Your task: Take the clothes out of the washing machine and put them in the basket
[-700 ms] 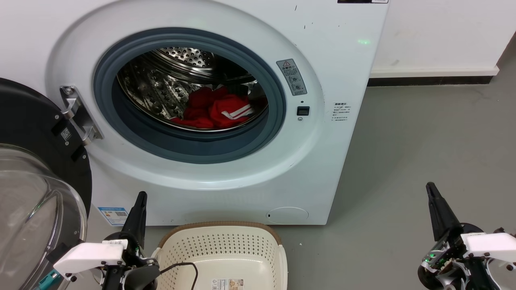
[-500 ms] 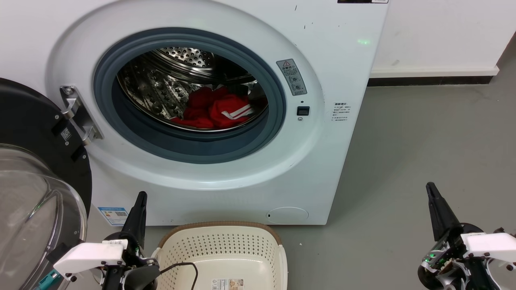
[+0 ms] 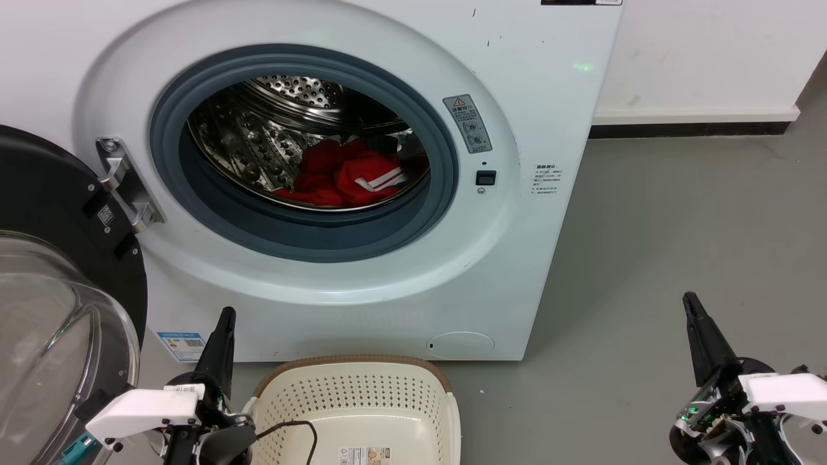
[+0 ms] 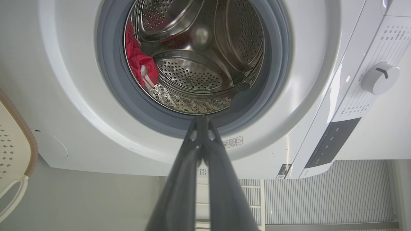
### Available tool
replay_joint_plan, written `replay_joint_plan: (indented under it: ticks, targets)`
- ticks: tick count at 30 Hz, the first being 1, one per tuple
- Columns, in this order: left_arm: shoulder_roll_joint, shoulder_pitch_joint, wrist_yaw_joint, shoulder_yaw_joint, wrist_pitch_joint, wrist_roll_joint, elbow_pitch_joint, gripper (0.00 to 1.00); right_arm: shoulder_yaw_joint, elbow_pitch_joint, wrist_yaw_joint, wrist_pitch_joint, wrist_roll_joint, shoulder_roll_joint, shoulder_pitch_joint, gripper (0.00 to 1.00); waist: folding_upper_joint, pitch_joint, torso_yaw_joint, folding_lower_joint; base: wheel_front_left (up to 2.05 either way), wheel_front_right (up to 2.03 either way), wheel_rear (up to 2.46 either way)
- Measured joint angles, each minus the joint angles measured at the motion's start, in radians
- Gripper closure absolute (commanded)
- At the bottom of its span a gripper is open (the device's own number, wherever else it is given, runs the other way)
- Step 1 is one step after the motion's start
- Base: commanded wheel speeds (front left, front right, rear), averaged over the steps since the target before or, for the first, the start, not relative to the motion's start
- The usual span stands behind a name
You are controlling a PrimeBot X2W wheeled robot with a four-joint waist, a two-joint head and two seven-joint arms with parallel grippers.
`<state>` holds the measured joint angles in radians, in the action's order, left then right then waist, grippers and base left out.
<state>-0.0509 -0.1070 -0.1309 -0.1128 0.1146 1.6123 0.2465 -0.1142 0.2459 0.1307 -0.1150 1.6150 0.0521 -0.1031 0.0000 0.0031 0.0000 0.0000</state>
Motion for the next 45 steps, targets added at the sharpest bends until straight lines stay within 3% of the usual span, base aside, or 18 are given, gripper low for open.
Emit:
replay_joint_plan:
  ticks: [36, 37, 45]
  targets:
    - [0.0, 0.001, 0.0, 0.001, 0.0, 0.0, 0.003, 1.0, 0.0, 0.002, 0.0, 0.0, 0.0, 0.0, 0.002, 1.0, 0.0, 0.0, 0.0, 0.0, 0.0, 0.0, 0.0]
    - [0.0, 0.005, 0.0, 0.002, 0.0, 0.0, 0.011, 0.0, 0.001, 0.01, 0.0, 0.0, 0.0, 0.0, 0.006, 0.0, 0.0, 0.0, 0.0, -0.0001, 0.0, 0.0, 0.0]
    - [0.003, 0.044, 0.0, 0.001, -0.023, -0.029, 0.031, 0.0, 0.005, 0.04, 0.0, 0.025, -0.026, -0.004, 0.045, 0.0, 0.0, 0.0, 0.0, 0.0, 0.0, 0.0, 0.0]
